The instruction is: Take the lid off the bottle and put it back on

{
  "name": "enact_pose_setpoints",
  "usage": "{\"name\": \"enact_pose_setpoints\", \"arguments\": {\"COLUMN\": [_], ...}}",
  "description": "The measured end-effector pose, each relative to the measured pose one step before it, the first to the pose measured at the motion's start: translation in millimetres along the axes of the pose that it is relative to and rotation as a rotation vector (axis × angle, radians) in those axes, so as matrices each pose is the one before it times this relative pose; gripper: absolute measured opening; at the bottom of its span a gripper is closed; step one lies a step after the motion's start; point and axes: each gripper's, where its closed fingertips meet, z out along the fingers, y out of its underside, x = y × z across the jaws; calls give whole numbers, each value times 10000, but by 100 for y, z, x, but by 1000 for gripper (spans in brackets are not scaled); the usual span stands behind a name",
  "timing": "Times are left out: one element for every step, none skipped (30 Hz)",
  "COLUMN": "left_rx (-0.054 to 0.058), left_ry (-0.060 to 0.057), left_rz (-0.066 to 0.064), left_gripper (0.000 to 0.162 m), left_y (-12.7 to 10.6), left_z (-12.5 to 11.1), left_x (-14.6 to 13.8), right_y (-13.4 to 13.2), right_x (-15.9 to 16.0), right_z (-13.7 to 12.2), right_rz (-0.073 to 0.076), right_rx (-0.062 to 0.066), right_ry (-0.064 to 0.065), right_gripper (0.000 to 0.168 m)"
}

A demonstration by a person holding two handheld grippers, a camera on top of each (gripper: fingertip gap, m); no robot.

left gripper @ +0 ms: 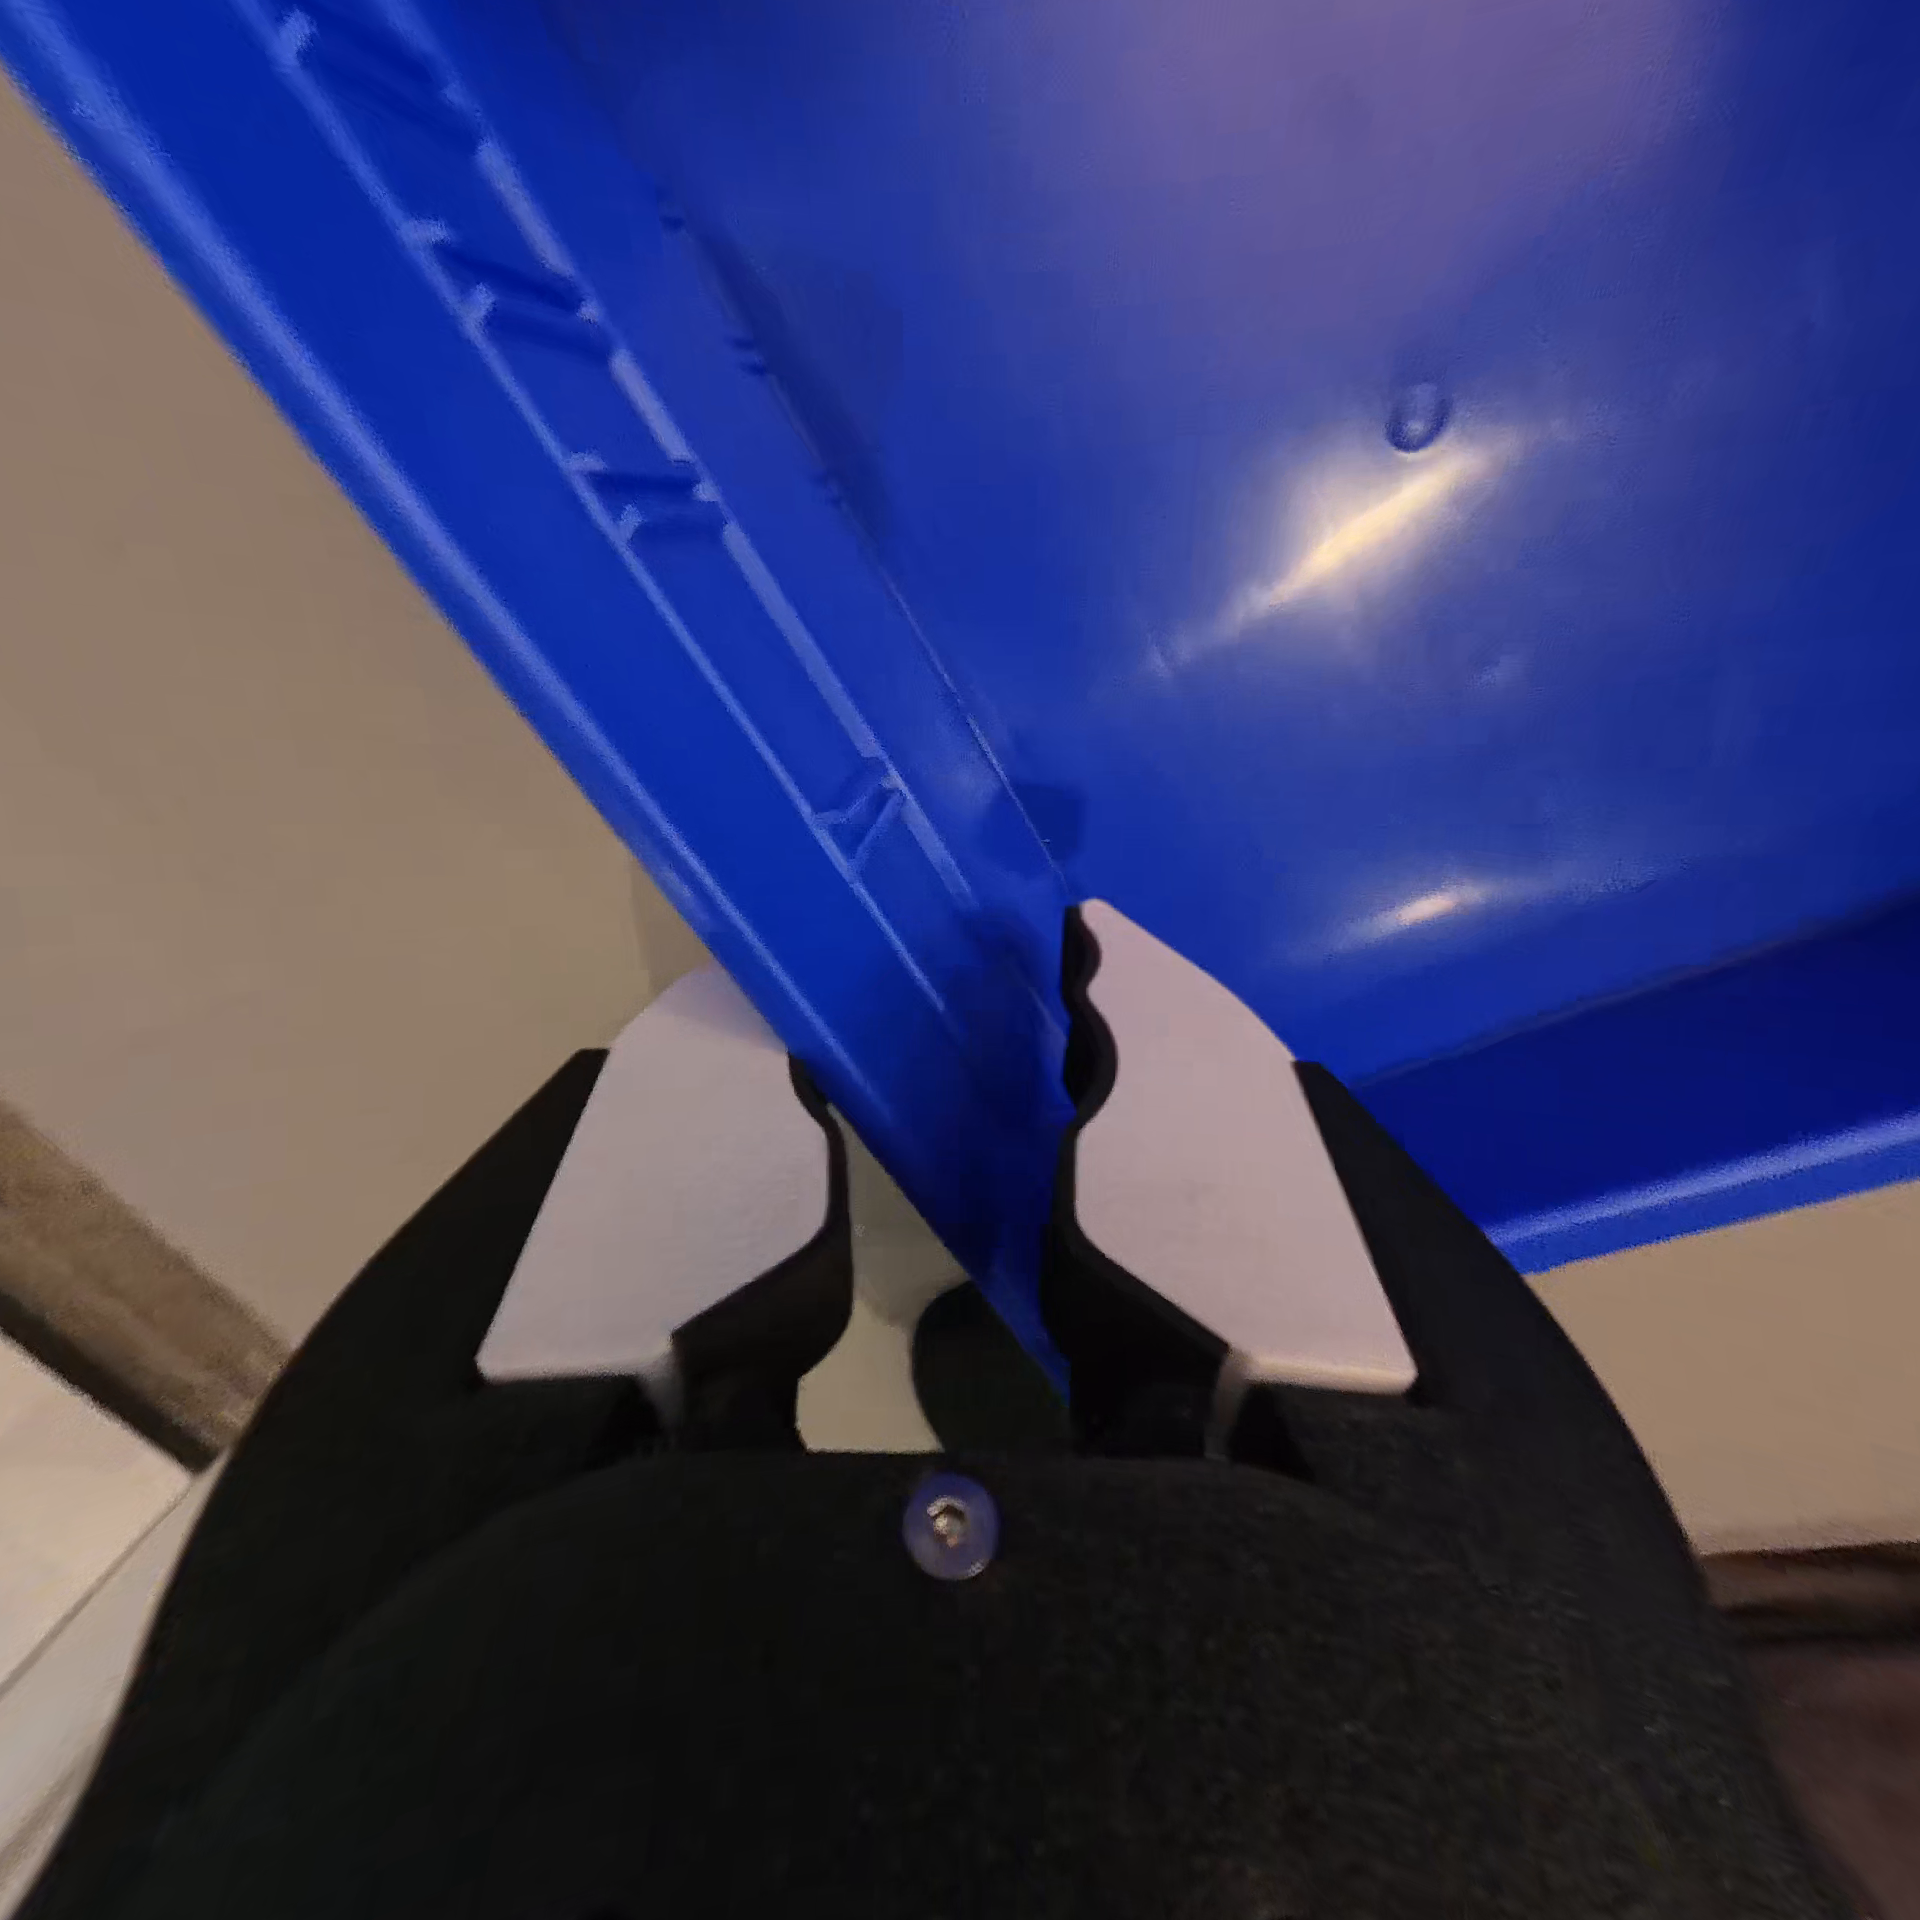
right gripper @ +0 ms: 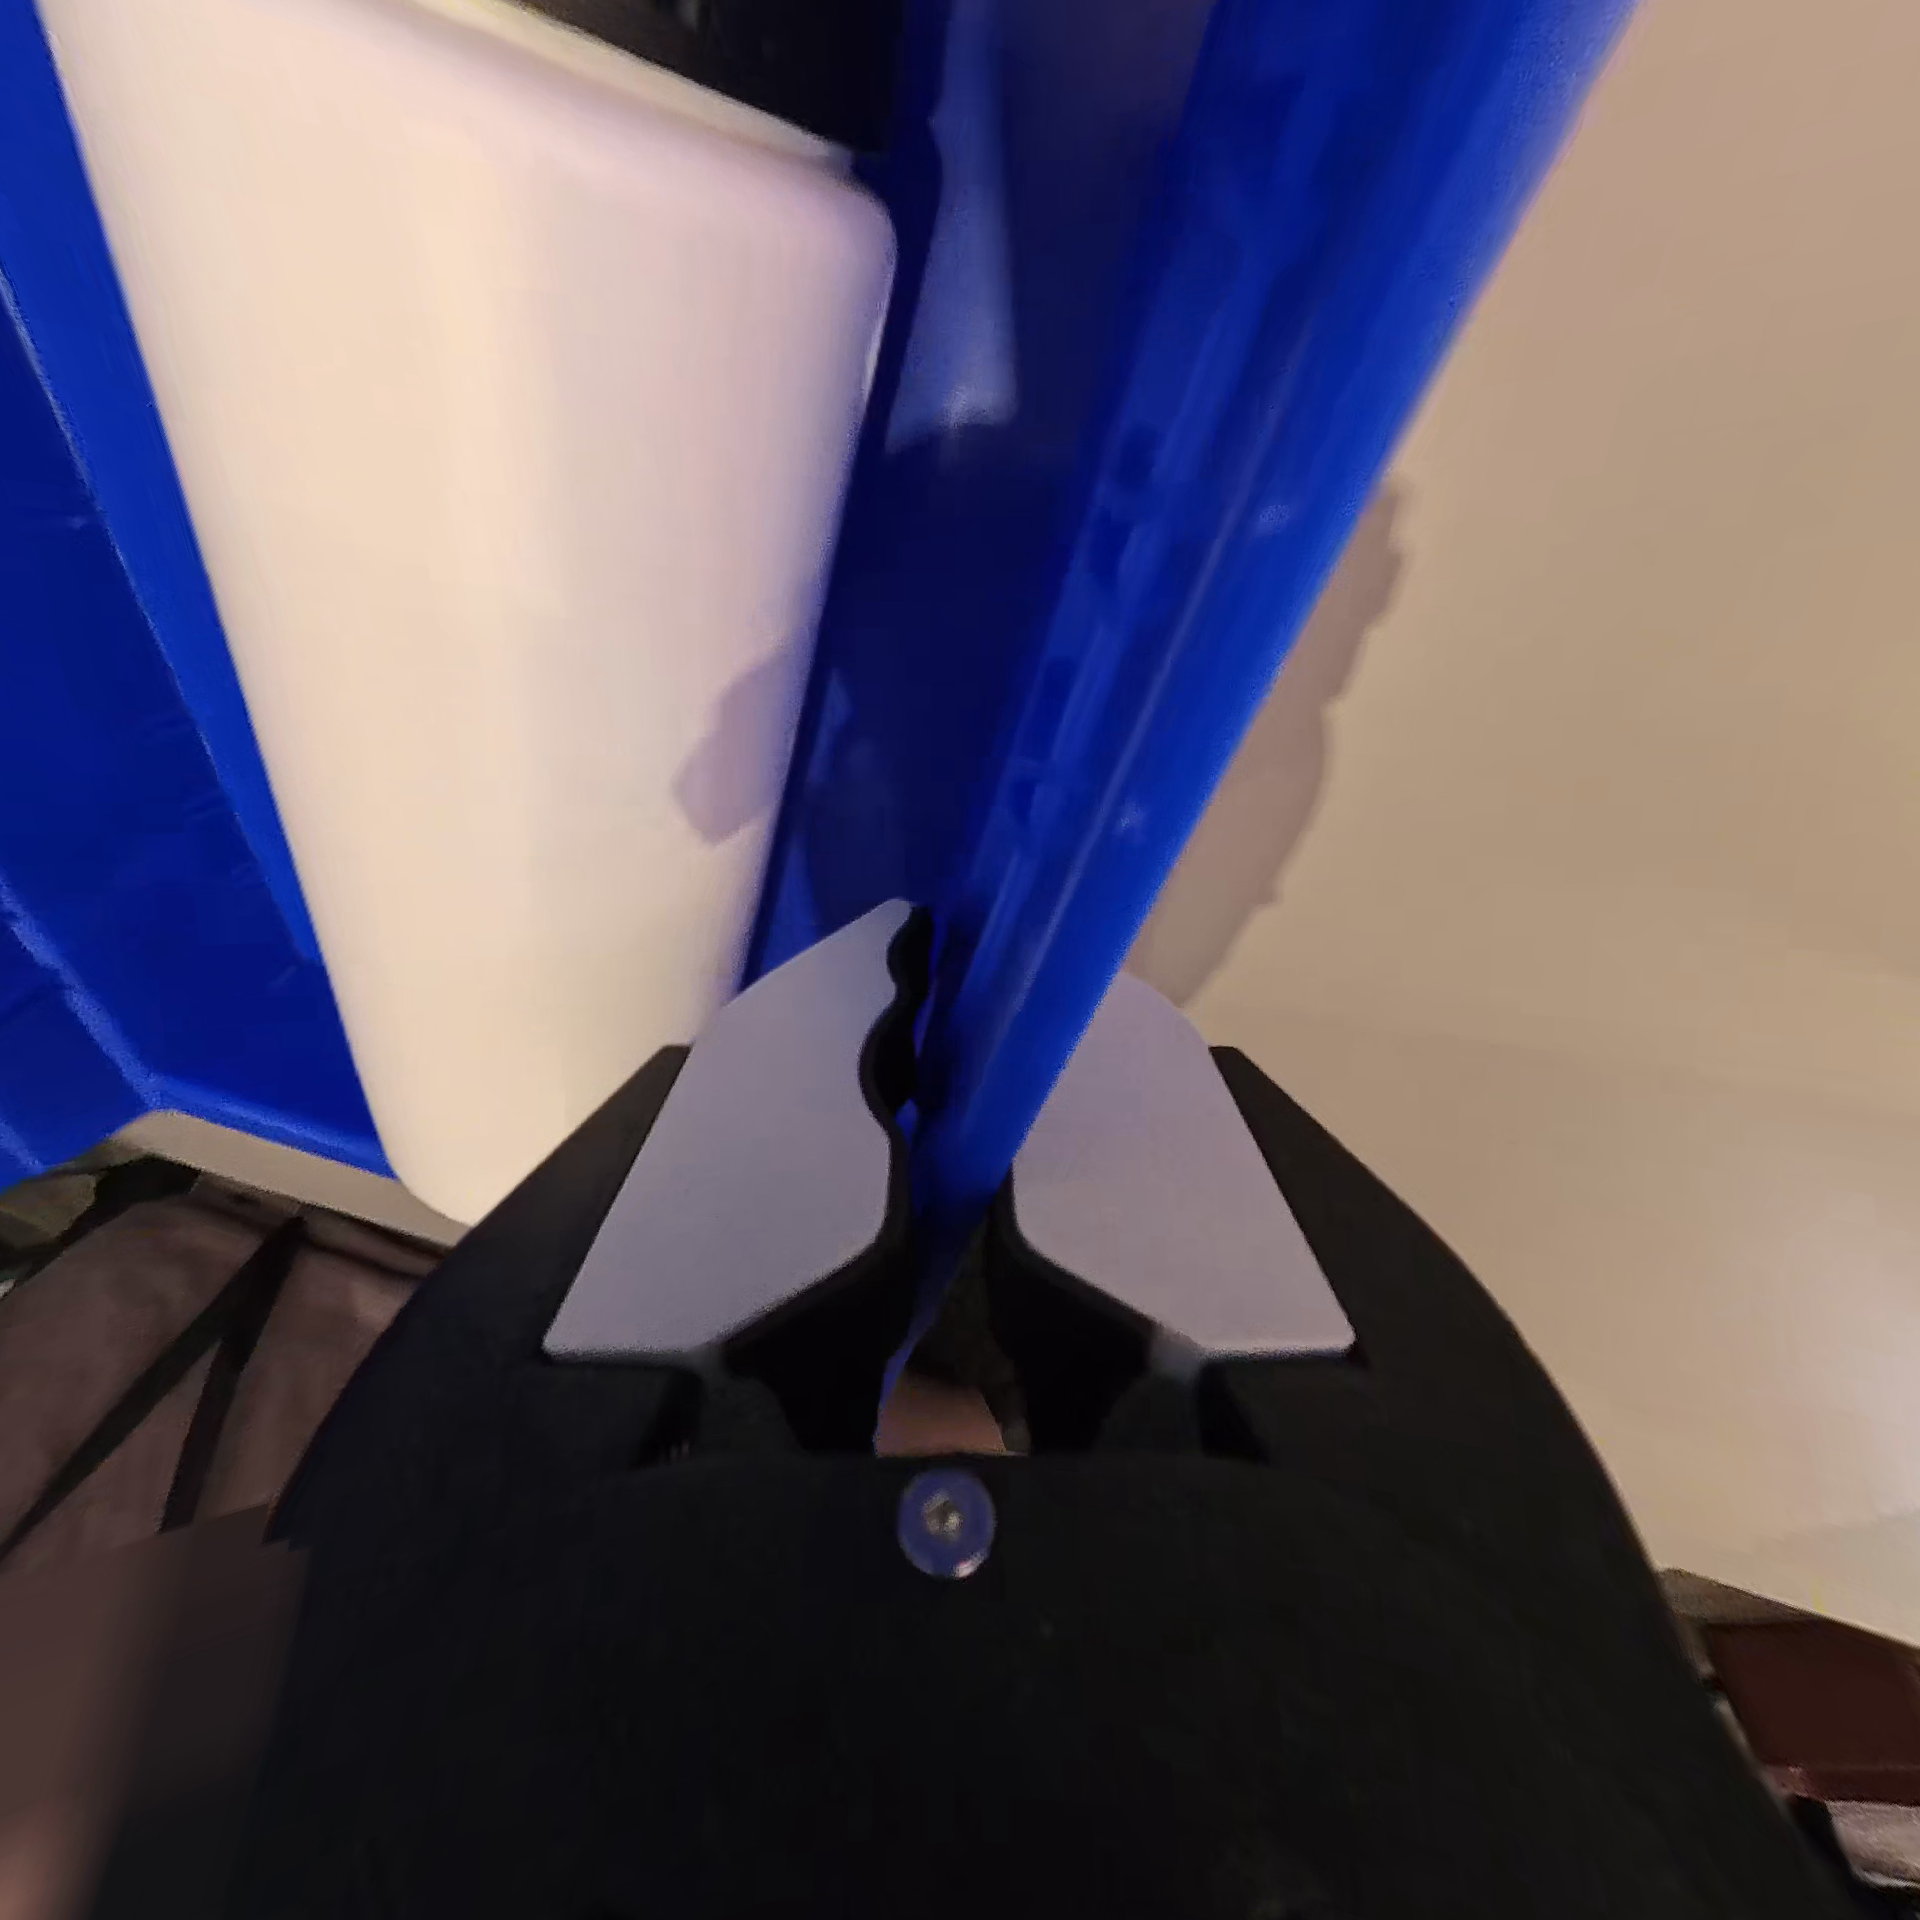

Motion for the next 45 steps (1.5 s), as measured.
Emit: {"name": "enact_pose_setpoints", "arguments": {"left_rx": [112,102,74,42,17,22,41,88,165,215,194,168,141,124,58,-71,-73,-120,-40,59,160,228,433,454,455,430,389,329,285,254,255,258,254,257,245,203,146,117,90,89,142,196,201,172,142], "left_ry": [260,161,7,-109,-160,-147,-88,36,102,139,159,120,91,110,8,-26,276,405,456,451,306,75,-6,-15,-21,-37,-51,-72,-80,-78,-72,-65,-68,-79,-93,-86,-58,-41,-48,-76,-112,-133,-126,-120,-123], "left_rz": [186,116,110,144,139,67,56,82,45,35,32,48,102,132,231,132,1,18,38,-14,-62,17,104,136,137,131,122,92,57,25,-13,-43,-80,-131,-168,-140,-52,-10,-59,-116,-132,-136,-144,-142,-130], "left_gripper": [44,45,46,46,47,48,47,48,48,46,46,45,46,47,48,50,52,55,56,57,57,51,49,49,49,49,50,51,52,52,52,52,52,51,50,50,50,50,50,50,51,51,52,53,56], "left_y": [-354,-367,-337,-284,-228,-191,-232,-273,-372,-436,-389,-347,-312,-306,-153,70,162,293,223,156,81,40,-230,-308,-281,-221,-122,-22,79,140,128,122,92,57,12,-24,-3,7,24,1,-89,-193,-200,-151,-105], "left_z": [-106,-47,-1,30,52,28,15,-4,1,8,10,8,3,-28,-19,-37,-84,-145,-293,-496,-678,-879,-1067,-1198,-1271,-1296,-1269,-1234,-1183,-1126,-1083,-1017,-958,-868,-724,-566,-434,-347,-303,-289,-306,-339,-344,-357,-337], "left_x": [1041,795,490,268,132,96,136,262,302,360,436,463,506,573,344,95,283,365,402,379,215,-46,-18,34,64,52,28,-51,-111,-157,-218,-262,-311,-344,-378,-342,-290,-253,-276,-329,-373,-394,-377,-345,-339], "right_y": [68,-74,-253,-366,-389,-453,-462,-344,-251,-260,-230,-57,22,-110,-84,-65,-56,-23,-14,91,196,129,81,187,190,153,167,169,140,80,39,18,38,72,53,56,6,-46,-140,-202,-220,-249,-223,-278,-420], "right_x": [-647,-467,-271,-127,-35,50,92,137,109,11,2,154,294,185,158,85,-228,-134,25,119,242,222,114,212,422,475,410,390,413,388,332,233,103,-49,-177,-273,-359,-454,-595,-749,-894,-1072,-1231,-1358,-1453], "right_z": [125,95,54,29,29,36,89,129,171,224,237,164,30,-20,-33,-13,-9,-13,-12,-9,-32,-41,-2,-23,-89,-174,-236,-327,-462,-595,-704,-797,-844,-916,-1018,-1155,-1300,-1424,-1489,-1500,-1433,-1325,-1164,-994,-842], "right_rz": [-150,-102,-48,12,26,-31,-61,-3,64,74,82,91,33,-34,0,72,107,60,-124,-217,-65,24,-44,-28,55,90,78,58,47,52,33,25,25,3,-7,26,27,24,-28,-57,-67,-76,-98,-157,-193], "right_rx": [-53,-31,42,111,98,85,56,-19,-82,-97,-97,-145,-137,-39,-67,-65,-25,8,40,19,-27,14,67,16,-1,22,23,21,41,64,87,81,47,8,2,-25,-27,-17,5,-5,-46,-90,-157,-178,-151], "right_ry": [-70,0,80,127,144,163,157,121,59,-20,-5,144,256,148,38,-118,-421,-403,-247,-70,46,-18,-141,-81,70,92,46,61,129,173,194,176,119,38,-13,-19,17,60,89,112,115,96,68,76,77], "right_gripper": [13,14,15,18,20,24,28,29,29,29,30,30,28,28,21,17,11,7,7,7,6,6,6,6,6,6,6,6,6,6,6,6,6,6,6,7,7,6,6,7,7,8,8,8,7]}}
